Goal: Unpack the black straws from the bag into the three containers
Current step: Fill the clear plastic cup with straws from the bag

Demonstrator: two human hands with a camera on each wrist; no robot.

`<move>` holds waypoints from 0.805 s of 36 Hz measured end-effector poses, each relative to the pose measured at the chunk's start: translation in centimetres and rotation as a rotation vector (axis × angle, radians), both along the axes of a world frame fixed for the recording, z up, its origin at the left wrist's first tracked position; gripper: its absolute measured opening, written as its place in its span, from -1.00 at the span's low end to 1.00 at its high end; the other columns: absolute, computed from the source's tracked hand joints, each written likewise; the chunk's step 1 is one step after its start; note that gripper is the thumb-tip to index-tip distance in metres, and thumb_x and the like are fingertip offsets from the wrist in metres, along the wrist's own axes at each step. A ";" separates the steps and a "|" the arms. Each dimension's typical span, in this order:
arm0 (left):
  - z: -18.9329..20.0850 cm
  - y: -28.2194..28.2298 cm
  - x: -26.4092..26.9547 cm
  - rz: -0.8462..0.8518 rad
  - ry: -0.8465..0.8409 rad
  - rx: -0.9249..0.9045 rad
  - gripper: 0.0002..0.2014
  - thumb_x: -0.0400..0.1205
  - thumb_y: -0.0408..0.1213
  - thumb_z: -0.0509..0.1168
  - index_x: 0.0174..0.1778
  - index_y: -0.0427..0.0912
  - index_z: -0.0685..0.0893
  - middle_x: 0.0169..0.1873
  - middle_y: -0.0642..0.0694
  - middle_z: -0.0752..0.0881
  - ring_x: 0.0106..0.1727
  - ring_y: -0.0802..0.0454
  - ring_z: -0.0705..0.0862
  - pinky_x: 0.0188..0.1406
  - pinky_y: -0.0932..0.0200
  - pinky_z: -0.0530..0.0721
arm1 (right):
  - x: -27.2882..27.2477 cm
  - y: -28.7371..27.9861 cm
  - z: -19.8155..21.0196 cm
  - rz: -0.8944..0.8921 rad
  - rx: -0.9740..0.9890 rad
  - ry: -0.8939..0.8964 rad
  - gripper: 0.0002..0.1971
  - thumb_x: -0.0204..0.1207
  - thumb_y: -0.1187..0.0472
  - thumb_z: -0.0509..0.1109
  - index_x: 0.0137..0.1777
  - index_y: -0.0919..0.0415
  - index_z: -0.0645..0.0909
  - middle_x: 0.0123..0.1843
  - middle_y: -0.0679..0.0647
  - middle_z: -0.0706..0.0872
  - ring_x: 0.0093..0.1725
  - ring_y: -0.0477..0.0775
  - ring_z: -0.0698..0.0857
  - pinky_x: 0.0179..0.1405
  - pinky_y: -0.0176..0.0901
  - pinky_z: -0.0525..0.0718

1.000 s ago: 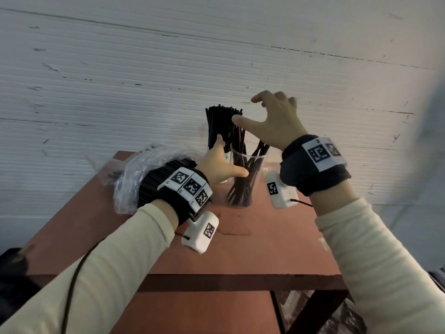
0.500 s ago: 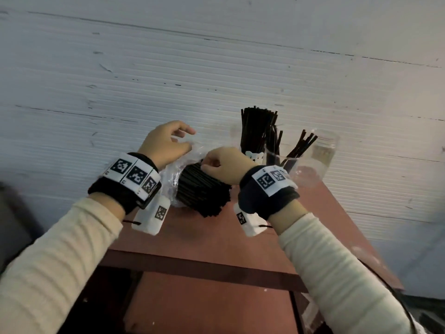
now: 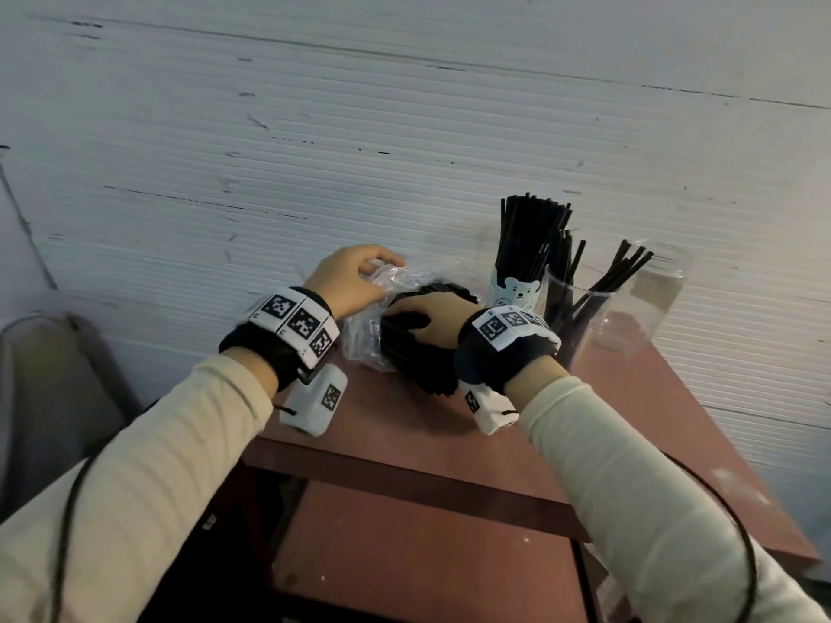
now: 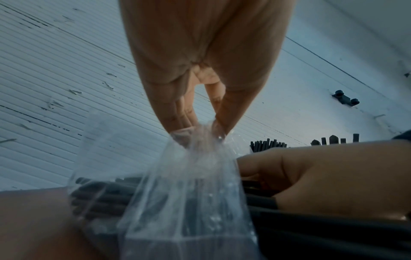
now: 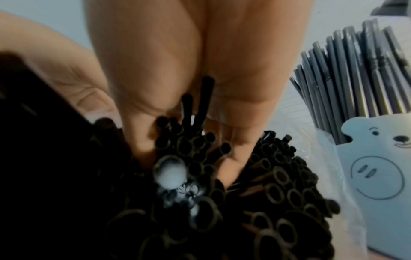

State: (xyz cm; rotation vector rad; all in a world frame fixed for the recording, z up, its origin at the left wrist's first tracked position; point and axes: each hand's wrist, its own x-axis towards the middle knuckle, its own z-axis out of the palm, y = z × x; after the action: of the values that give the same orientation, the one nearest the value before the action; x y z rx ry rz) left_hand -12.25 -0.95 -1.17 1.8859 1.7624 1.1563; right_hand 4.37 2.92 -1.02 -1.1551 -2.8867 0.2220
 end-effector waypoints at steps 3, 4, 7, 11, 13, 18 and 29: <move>0.0 0.1 0.1 0.015 -0.021 0.017 -0.60 0.47 -0.42 0.44 0.08 0.19 0.73 0.17 0.03 0.72 0.19 0.11 0.66 -0.08 0.32 0.58 | 0.1 0.0 0.3 -0.030 0.013 0.034 -0.59 0.60 0.22 0.31 0.45 0.03 0.55 0.42 0.03 0.61 0.42 0.10 0.53 0.40 -0.12 0.41; 0.0 0.1 0.2 0.017 -0.027 0.014 -0.61 0.47 -0.42 0.44 0.08 0.19 0.72 0.17 0.03 0.72 0.20 0.11 0.65 -0.08 0.33 0.58 | 0.1 0.1 0.3 -0.039 0.012 0.041 -0.60 0.59 0.23 0.32 0.42 0.03 0.58 0.40 0.04 0.62 0.41 0.10 0.54 0.41 -0.09 0.43; 0.1 0.0 0.2 0.010 -0.032 0.010 -0.63 0.49 -0.41 0.44 0.09 0.16 0.73 0.16 0.04 0.72 0.18 0.15 0.64 -0.18 0.42 0.52 | 0.3 0.4 0.2 -0.062 -0.015 0.075 -0.59 0.53 0.28 0.35 0.37 0.00 0.61 0.37 0.04 0.64 0.37 0.11 0.56 0.39 -0.06 0.47; 0.1 0.1 0.2 0.005 -0.038 -0.007 -0.60 0.48 -0.44 0.43 0.11 0.15 0.72 0.14 -0.01 0.72 0.15 0.13 0.65 -0.16 0.40 0.56 | 0.8 0.8 0.3 -0.088 -0.044 0.150 -0.57 0.49 0.32 0.38 0.32 -0.07 0.65 0.31 0.03 0.66 0.30 0.07 0.60 0.30 -0.15 0.53; 0.1 0.2 0.2 0.004 -0.047 -0.013 -0.58 0.47 -0.46 0.41 0.10 0.16 0.72 0.13 -0.02 0.72 0.10 0.18 0.65 -0.16 0.42 0.57 | 1.0 1.0 0.5 -0.090 -0.039 0.165 -0.57 0.48 0.32 0.40 0.31 -0.08 0.66 0.29 0.02 0.68 0.27 0.05 0.61 0.22 -0.25 0.51; 0.1 0.2 0.4 0.010 -0.040 -0.012 -0.60 0.51 -0.45 0.40 0.14 0.14 0.70 0.17 -0.03 0.67 0.11 0.15 0.61 -0.16 0.39 0.54 | 2.3 1.2 1.4 -0.081 -0.057 0.226 -0.59 0.46 0.34 0.44 0.26 -0.05 0.70 0.22 0.01 0.69 0.15 0.02 0.64 0.09 -0.27 0.54; 0.1 -0.5 2.4 0.084 0.209 0.111 -0.49 0.45 -0.29 0.45 0.33 0.07 0.59 0.33 -0.12 0.50 0.33 -0.08 0.52 0.27 0.09 0.51 | 7.4 0.8 3.3 -0.070 -0.202 0.306 -0.62 0.41 0.32 0.52 0.13 -0.15 0.77 -0.06 -0.19 0.75 -0.13 -0.18 0.71 -0.04 -0.33 0.64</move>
State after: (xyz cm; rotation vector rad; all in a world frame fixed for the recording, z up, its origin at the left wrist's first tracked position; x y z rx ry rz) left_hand -9.80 -1.44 -1.05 2.0815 1.9402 1.1438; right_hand 11.77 3.71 2.29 -1.1314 -2.5972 0.6400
